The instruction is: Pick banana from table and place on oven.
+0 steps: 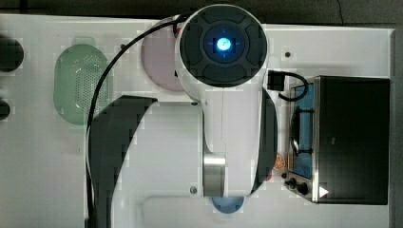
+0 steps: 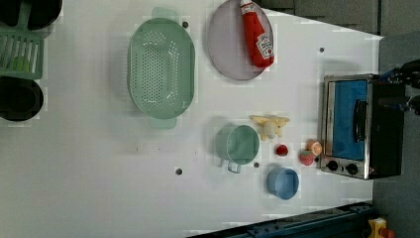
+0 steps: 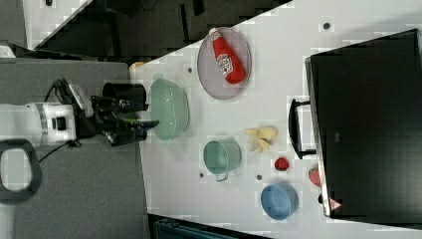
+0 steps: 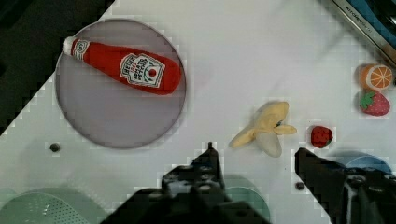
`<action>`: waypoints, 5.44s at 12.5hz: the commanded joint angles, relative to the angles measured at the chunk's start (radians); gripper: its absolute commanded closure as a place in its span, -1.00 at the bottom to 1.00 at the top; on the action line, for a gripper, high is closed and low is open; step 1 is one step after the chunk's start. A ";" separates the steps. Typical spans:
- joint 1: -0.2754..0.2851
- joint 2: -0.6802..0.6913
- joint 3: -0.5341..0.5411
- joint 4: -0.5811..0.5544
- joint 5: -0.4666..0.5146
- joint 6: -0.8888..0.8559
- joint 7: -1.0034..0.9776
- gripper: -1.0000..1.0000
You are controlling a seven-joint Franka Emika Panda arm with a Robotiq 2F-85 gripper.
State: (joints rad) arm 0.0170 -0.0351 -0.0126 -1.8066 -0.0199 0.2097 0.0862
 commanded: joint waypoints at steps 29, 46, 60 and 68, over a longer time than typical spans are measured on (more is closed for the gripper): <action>-0.034 0.350 -0.064 -0.645 -0.009 0.965 0.069 -1.00; -0.026 -0.101 -0.032 -0.524 -0.007 0.495 0.075 0.48; -0.074 0.017 -0.385 -0.003 -0.057 0.033 -0.421 0.48; -0.104 0.247 -0.607 -0.011 0.095 0.256 -0.748 0.48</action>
State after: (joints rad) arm -0.1244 0.2250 -0.6182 -1.8398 0.0917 0.4622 -0.5625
